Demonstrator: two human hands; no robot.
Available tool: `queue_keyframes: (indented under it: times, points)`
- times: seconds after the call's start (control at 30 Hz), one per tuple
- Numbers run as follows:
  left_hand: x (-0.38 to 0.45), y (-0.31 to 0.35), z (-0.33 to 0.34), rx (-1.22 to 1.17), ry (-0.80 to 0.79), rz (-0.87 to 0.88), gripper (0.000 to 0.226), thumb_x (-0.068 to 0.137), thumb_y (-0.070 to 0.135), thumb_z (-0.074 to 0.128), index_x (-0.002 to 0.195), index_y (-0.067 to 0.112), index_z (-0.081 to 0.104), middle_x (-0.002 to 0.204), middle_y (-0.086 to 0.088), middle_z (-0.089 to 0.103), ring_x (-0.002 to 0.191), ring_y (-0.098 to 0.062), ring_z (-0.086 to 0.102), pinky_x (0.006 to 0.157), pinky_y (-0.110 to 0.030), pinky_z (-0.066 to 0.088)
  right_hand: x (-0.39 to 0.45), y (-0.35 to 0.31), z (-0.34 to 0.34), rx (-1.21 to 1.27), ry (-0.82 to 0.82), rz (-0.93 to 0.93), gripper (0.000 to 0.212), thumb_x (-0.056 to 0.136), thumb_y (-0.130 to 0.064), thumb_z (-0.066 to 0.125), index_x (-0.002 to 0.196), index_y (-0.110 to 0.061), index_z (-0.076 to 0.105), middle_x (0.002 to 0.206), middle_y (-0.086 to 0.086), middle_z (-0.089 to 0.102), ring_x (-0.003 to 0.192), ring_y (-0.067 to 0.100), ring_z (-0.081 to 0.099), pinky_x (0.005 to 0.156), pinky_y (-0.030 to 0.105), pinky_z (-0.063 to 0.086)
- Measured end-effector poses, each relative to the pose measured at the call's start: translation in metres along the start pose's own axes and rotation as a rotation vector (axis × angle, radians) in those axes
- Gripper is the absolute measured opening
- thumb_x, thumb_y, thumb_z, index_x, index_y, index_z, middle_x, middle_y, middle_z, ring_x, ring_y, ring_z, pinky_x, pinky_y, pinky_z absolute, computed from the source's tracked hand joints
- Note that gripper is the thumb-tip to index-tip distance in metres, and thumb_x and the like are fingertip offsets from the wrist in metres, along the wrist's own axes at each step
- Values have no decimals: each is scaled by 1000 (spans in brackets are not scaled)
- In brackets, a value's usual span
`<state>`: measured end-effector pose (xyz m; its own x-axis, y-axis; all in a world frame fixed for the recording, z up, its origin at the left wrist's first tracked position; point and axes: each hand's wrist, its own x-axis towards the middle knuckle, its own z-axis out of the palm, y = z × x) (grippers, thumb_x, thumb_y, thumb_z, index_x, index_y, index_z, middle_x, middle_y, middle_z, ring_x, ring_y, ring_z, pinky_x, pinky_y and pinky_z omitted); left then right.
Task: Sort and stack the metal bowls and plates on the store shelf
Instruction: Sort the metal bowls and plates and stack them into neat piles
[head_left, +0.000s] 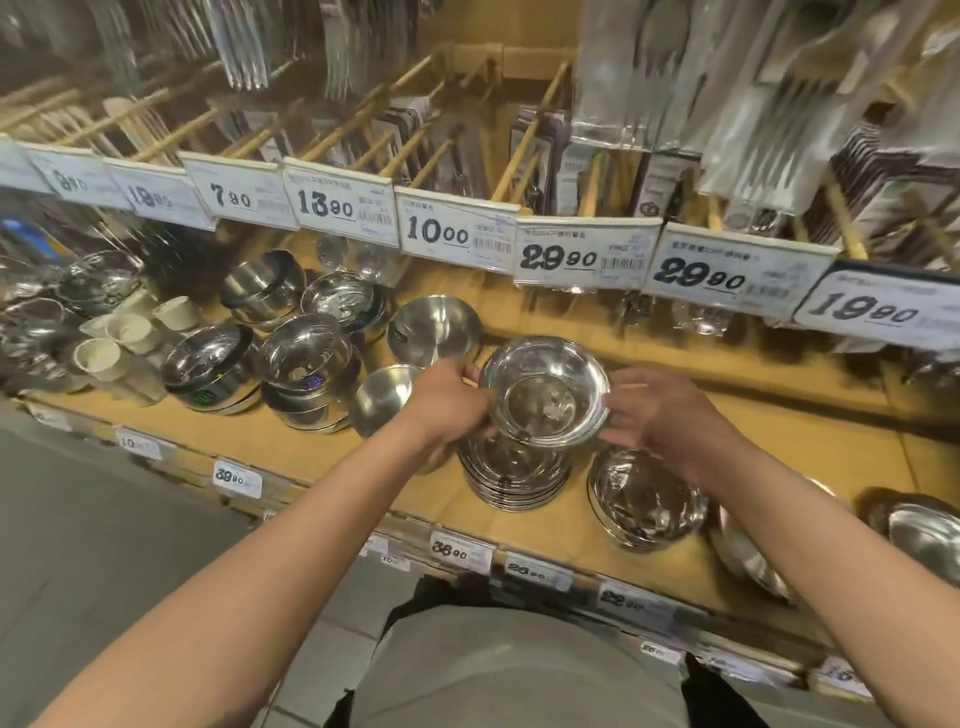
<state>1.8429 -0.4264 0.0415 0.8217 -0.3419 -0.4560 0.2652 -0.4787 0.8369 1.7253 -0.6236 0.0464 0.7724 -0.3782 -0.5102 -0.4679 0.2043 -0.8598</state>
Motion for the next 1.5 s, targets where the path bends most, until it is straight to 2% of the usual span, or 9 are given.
queue_keyframes:
  times: [0.1, 0.2, 0.3, 0.53, 0.73, 0.9, 1.17, 1.37, 1.5]
  points:
    - [-6, -10, -2, 194, 33, 26, 18, 84, 6, 74, 97, -2, 64, 86, -19, 72, 75, -33, 75, 72, -47, 64, -3, 6, 13, -73, -11, -61, 31, 82, -5, 79, 109, 0, 64, 112, 22, 70, 99, 37, 71, 86, 43, 60]
    - [-10, -17, -4, 660, 110, 117, 18, 91, 16, 60, 78, 3, 62, 84, -12, 69, 74, -27, 63, 58, -33, 49, -1, 17, 20, -171, 46, -86, 23, 83, 7, 74, 104, 2, 67, 105, 23, 69, 79, 29, 69, 69, 36, 61]
    - [-11, -20, -1, 852, 164, 165, 14, 93, 6, 53, 82, 6, 62, 85, -14, 63, 83, -31, 63, 63, -31, 42, 3, 27, 22, -195, 51, -103, 24, 84, 15, 69, 105, 5, 65, 104, 26, 68, 64, 19, 68, 57, 26, 59]
    - [-11, -29, 11, 863, 239, 195, 22, 88, -7, 49, 99, -1, 67, 101, -18, 71, 95, -32, 67, 66, -28, 41, 19, 35, 32, -193, 122, -36, 29, 85, 12, 71, 113, 5, 65, 116, 28, 67, 98, 40, 70, 88, 50, 59]
    - [-12, -32, 12, 918, 268, 183, 20, 89, -5, 54, 103, -4, 68, 103, -19, 71, 100, -33, 69, 70, -29, 46, 33, 43, 34, -265, 177, -19, 35, 86, 4, 70, 120, -3, 69, 116, 15, 69, 79, 23, 72, 55, 19, 60]
    - [-13, -34, 14, 930, 264, 129, 19, 89, -6, 56, 103, -5, 69, 103, -21, 71, 97, -34, 70, 72, -33, 53, 37, 47, 33, -301, 173, -33, 37, 86, 4, 70, 122, -5, 70, 106, 9, 69, 74, 18, 71, 51, 15, 57]
    - [-12, -35, 13, 901, 262, 124, 18, 90, -2, 57, 103, -3, 69, 104, -21, 71, 97, -34, 70, 68, -30, 48, 38, 46, 32, -332, 172, -42, 39, 88, 3, 68, 125, -7, 68, 111, 7, 65, 69, 16, 69, 47, 12, 53]
    - [-13, -35, 13, 872, 257, 127, 22, 90, -1, 56, 111, -3, 64, 109, -21, 69, 101, -35, 68, 73, -32, 50, 35, 48, 35, -388, 110, -36, 48, 88, -3, 70, 134, -12, 64, 127, 7, 63, 89, 24, 72, 53, 18, 59]
    - [-12, -34, 12, 809, 242, 119, 21, 90, 2, 57, 108, 1, 68, 106, -17, 71, 98, -33, 68, 75, -33, 53, 33, 48, 37, -399, 114, -83, 40, 87, 1, 69, 125, -10, 69, 108, 4, 67, 79, 15, 70, 51, 17, 58]
